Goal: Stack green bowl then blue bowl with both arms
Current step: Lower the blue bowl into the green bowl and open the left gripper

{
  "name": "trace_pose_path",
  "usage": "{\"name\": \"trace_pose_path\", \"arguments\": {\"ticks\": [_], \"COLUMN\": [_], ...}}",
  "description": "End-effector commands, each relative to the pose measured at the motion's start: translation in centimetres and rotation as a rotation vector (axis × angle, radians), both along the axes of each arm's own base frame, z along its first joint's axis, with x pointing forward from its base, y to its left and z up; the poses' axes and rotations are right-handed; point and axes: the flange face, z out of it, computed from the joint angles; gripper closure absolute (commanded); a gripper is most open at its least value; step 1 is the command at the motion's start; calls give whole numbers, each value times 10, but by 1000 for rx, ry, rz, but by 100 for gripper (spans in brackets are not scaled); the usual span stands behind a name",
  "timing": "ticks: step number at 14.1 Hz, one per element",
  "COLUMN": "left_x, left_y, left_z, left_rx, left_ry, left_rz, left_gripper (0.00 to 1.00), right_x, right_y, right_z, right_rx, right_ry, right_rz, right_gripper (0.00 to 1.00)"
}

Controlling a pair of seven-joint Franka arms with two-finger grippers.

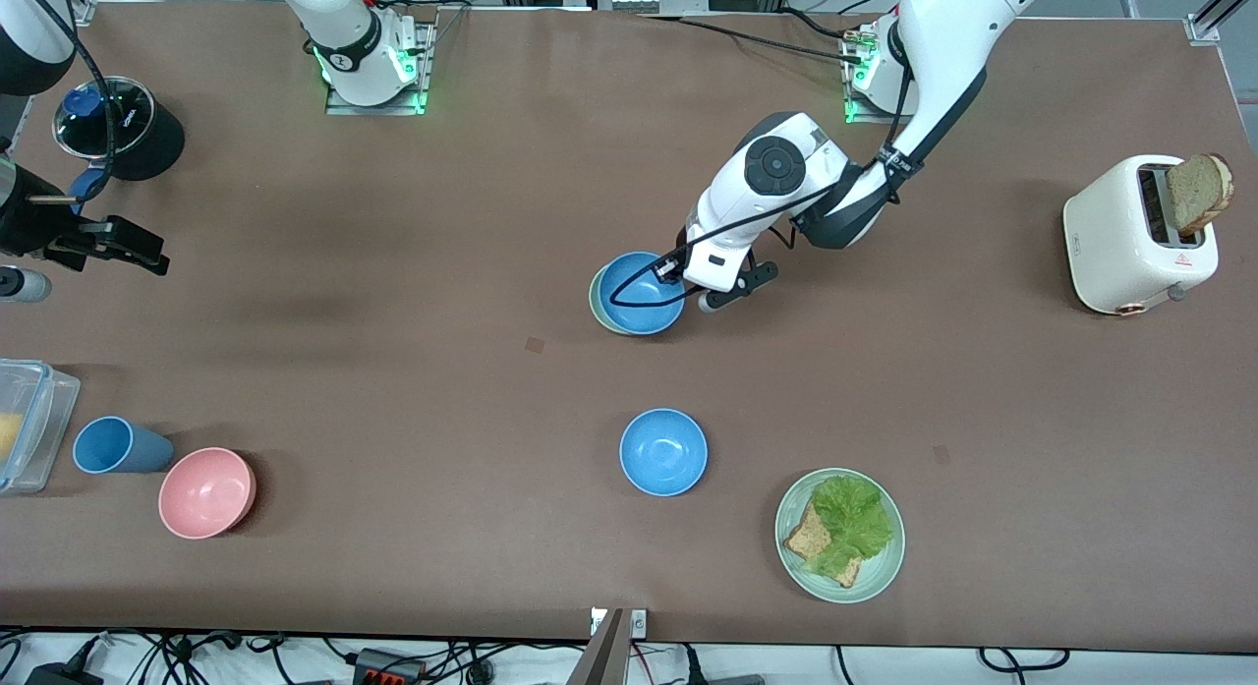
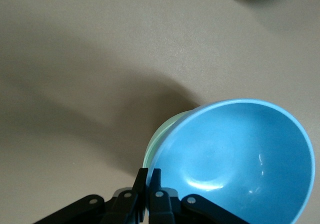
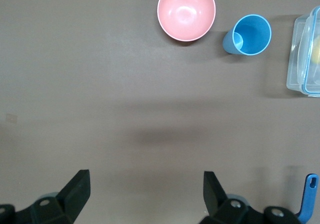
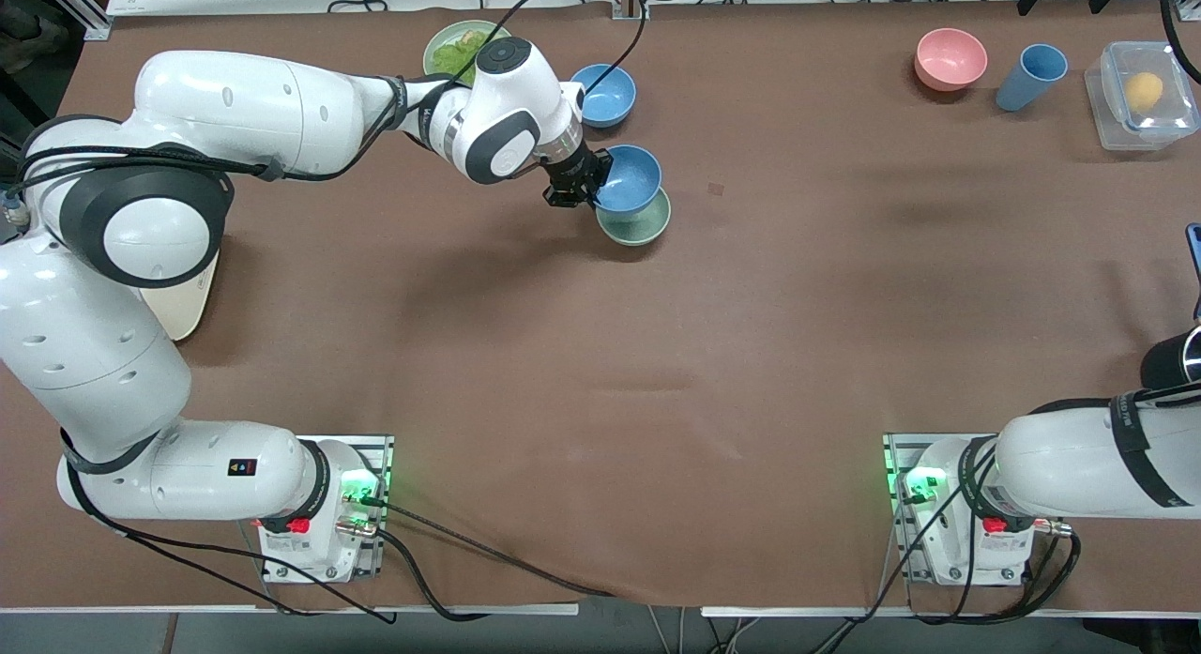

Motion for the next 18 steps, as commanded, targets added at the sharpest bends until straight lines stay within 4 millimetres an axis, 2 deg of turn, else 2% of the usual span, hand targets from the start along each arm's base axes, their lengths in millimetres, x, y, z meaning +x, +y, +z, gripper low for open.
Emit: {"name": "trace_pose_path", "arguments": {"ticks": [1, 4, 7, 10, 12, 15, 16, 18], "left_x": [0, 0, 2, 17, 34, 61, 69, 86], "left_y": [-11, -20, -18, -2, 10, 21, 29, 63], "left_z": [0, -2, -3, 5, 23, 62, 74, 92], "left_rx": [0, -6, -5, 3, 44, 106, 113, 107], "left_ry": [-12, -5, -2, -5, 12, 49, 50, 49], "left_rz": [7, 15, 19, 46, 51, 37, 3, -73], "left_gripper": [100, 99, 75, 70, 68, 67, 67, 64], "right_x": [-6, -5, -6, -6, -6, -5, -6, -6], "right_y": [-2, -2, -2, -2, -2, -2, -2, -2], "right_z": [3, 3, 4, 3, 3, 4, 3, 3], "right_rx": [12, 12, 11, 11, 11, 11, 11, 12], "right_ry": [-12, -14, -17, -15, -15, -18, -15, -14], "right_rz": [18, 18, 18, 18, 18, 18, 18, 18], "right_gripper": [0, 0, 0, 0, 0, 0, 0, 0]}}
